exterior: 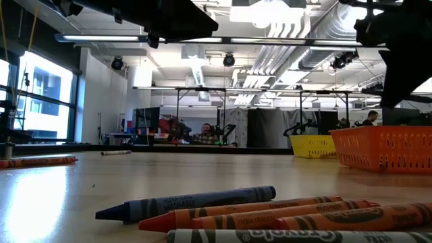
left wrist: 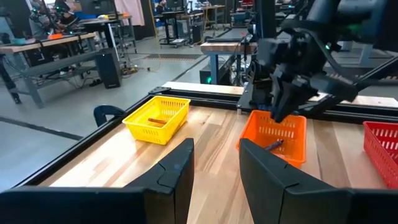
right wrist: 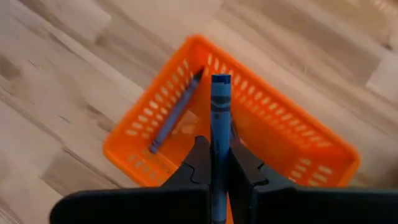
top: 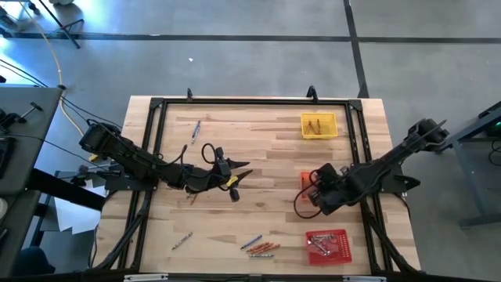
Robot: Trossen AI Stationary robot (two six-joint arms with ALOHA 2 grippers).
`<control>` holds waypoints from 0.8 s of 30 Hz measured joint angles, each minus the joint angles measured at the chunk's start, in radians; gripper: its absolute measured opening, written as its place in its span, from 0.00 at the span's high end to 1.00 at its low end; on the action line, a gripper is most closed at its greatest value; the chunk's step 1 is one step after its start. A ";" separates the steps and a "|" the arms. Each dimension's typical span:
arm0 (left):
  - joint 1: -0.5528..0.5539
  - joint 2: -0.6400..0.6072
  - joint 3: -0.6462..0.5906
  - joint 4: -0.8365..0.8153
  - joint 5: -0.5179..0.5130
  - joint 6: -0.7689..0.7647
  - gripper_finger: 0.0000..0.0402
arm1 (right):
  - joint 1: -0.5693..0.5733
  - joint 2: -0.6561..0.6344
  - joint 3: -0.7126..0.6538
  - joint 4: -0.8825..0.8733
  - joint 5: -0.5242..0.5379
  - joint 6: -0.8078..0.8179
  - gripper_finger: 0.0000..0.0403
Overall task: Sort crayons
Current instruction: Put the blue crayon into the orange bin
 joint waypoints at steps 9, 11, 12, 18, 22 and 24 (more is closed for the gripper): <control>0.000 0.000 0.000 0.000 -0.004 0.000 0.71 | -0.003 0.103 0.000 -0.006 -0.038 0.004 0.99; 0.000 0.000 0.000 0.000 -0.004 0.000 0.71 | -0.003 0.126 0.000 -0.009 -0.038 0.004 0.99; 0.000 0.000 0.000 0.000 -0.004 0.000 0.71 | -0.003 0.137 0.000 -0.009 -0.038 0.004 0.99; 0.000 0.000 0.000 0.000 -0.004 0.000 0.71 | -0.003 0.179 0.000 -0.012 -0.038 0.004 0.99; 0.000 0.000 0.000 0.000 -0.004 0.000 0.71 | -0.003 0.180 0.000 -0.011 -0.046 0.004 0.94; 0.000 0.000 0.000 0.000 -0.004 0.001 0.71 | -0.003 0.177 0.000 -0.011 -0.053 0.004 0.90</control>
